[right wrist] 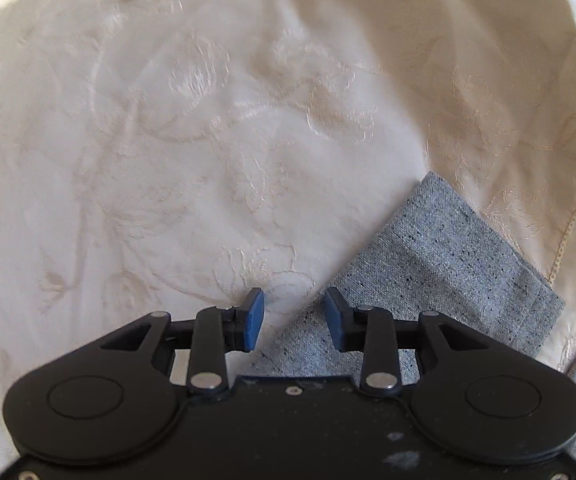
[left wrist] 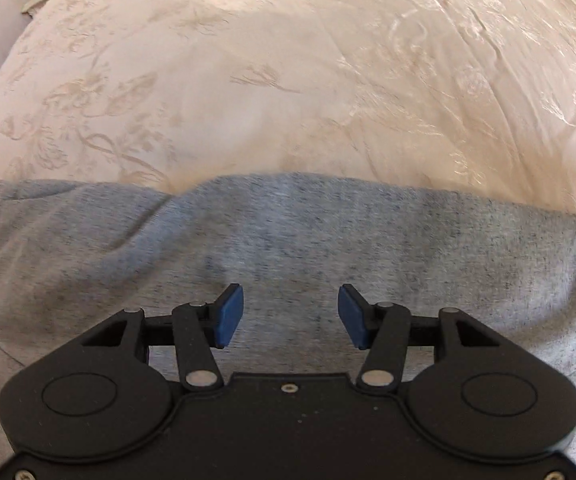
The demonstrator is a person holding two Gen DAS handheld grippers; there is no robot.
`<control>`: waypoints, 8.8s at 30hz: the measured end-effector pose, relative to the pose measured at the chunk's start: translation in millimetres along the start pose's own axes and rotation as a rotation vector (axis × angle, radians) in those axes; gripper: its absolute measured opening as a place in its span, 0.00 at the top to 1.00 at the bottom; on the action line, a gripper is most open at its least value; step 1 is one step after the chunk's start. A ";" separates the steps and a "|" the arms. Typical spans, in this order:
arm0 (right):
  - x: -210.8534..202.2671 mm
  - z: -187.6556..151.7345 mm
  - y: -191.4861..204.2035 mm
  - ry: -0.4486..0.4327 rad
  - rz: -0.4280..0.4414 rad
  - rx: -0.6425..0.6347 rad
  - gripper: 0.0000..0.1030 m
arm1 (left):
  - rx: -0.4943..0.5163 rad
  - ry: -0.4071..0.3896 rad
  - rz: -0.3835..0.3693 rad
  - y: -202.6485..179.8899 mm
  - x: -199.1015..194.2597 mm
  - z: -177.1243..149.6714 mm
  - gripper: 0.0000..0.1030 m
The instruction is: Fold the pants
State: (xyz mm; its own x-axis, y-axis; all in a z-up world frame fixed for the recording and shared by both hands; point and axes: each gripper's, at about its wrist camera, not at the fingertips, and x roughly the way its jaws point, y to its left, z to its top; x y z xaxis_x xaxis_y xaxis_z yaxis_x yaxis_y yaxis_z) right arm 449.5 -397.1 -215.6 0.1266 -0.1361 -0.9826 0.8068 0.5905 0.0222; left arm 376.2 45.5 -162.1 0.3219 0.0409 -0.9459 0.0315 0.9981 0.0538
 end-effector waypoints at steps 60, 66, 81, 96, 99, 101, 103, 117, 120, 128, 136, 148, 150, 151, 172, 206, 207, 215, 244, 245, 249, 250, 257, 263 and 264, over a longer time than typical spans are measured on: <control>-102.9 -205.1 -199.1 -0.079 0.095 -0.162 0.99 | -0.184 0.386 0.210 73.2 69.6 71.7 0.76; -125.2 -195.8 -191.6 -0.125 0.145 -0.221 0.99 | -0.240 0.206 0.116 100.3 -0.7 56.9 0.84; -243.8 -142.1 -167.8 -0.441 0.551 -0.312 0.98 | -0.551 -0.280 -0.161 194.7 -168.9 -59.6 0.84; -114.5 -228.8 -222.8 -0.138 0.207 -0.332 0.98 | -0.476 0.086 0.020 175.4 -41.1 -183.8 0.89; -133.8 -225.8 -215.7 -0.191 0.230 -0.343 0.98 | -0.457 0.030 -0.036 181.1 -56.8 -156.7 0.89; -150.0 -221.3 -210.5 -0.227 0.251 -0.334 0.98 | -0.438 -0.026 -0.073 184.7 -75.4 -140.0 0.89; -174.7 -221.8 -209.0 -0.275 0.281 -0.319 0.98 | -0.418 -0.070 -0.113 188.7 -96.0 -136.9 0.89; -127.6 -276.6 -238.1 -0.196 0.061 -0.276 0.98 | -0.244 0.185 -0.058 178.8 -48.7 -212.5 0.99; -137.7 -276.1 -238.4 -0.219 0.075 -0.257 0.98 | -0.225 0.145 -0.090 178.8 -62.8 -205.7 0.98; -157.9 -278.4 -233.1 -0.272 0.049 -0.245 0.98 | -0.228 -0.008 -0.157 174.8 -95.8 -167.2 0.88; -129.5 -291.4 -237.5 -0.225 -0.005 -0.242 0.98 | -0.083 0.111 -0.090 152.1 -39.7 -180.4 0.74; -224.2 -267.3 -198.3 -0.620 0.181 -0.475 1.00 | -0.053 0.137 0.083 112.6 -37.7 -175.2 0.80; -240.4 -271.7 -200.3 -0.742 0.165 -0.529 1.00 | -0.057 0.140 0.104 108.6 -35.8 -175.0 0.80; -233.8 -268.1 -203.4 -0.701 0.179 -0.537 1.00 | -0.057 0.140 0.117 105.9 -35.3 -175.3 0.80; -89.3 -172.5 -276.8 -0.132 0.290 -0.223 0.72 | 0.022 -0.148 0.090 -31.1 -151.0 -161.9 0.79; -99.3 -81.0 -269.4 -0.140 0.247 -0.532 0.90 | 0.335 0.075 -0.209 -236.1 -79.1 -194.6 0.78; -102.9 -85.0 -276.1 -0.123 0.260 -0.530 0.89 | 0.325 0.087 -0.192 -236.1 -74.5 -195.3 0.78; -106.3 -157.4 -290.0 0.000 0.271 -0.650 0.89 | 0.240 0.134 -0.205 -228.5 -63.2 -188.2 0.78; -81.3 -124.0 -286.6 0.001 0.520 -0.389 0.98 | 0.232 0.141 -0.216 -230.3 -70.0 -186.2 0.79; -89.6 -124.0 -285.6 -0.035 0.506 -0.419 0.98 | 0.235 0.141 -0.218 -230.6 -70.3 -186.6 0.79; -97.3 -110.6 -294.4 -0.108 0.439 -0.413 0.76 | 0.259 0.132 -0.222 -235.7 -72.4 -188.6 0.78; -94.9 -106.9 -297.1 -0.111 0.434 -0.402 0.68 | 0.267 0.129 -0.221 -236.8 -73.2 -189.4 0.78; -56.6 -85.3 -281.6 0.018 0.487 -0.356 0.74 | 0.269 0.108 -0.211 -239.6 -79.8 -191.8 0.79; -119.7 -95.6 -236.9 -0.100 0.419 -0.623 0.96 | 0.247 0.083 -0.233 -230.7 -83.4 -190.0 0.79; -133.1 -96.3 -236.0 -0.114 0.404 -0.646 0.96 | 0.248 0.079 -0.240 -231.1 -82.4 -190.0 0.79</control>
State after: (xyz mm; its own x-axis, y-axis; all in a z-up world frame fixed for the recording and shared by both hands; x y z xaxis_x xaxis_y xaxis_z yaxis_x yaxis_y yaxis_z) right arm 186.7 -441.8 -107.8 0.4264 0.1281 -0.8954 0.1929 0.9543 0.2284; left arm 162.6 -179.5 -157.4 0.2038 -0.1799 -0.9624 0.3295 0.9382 -0.1056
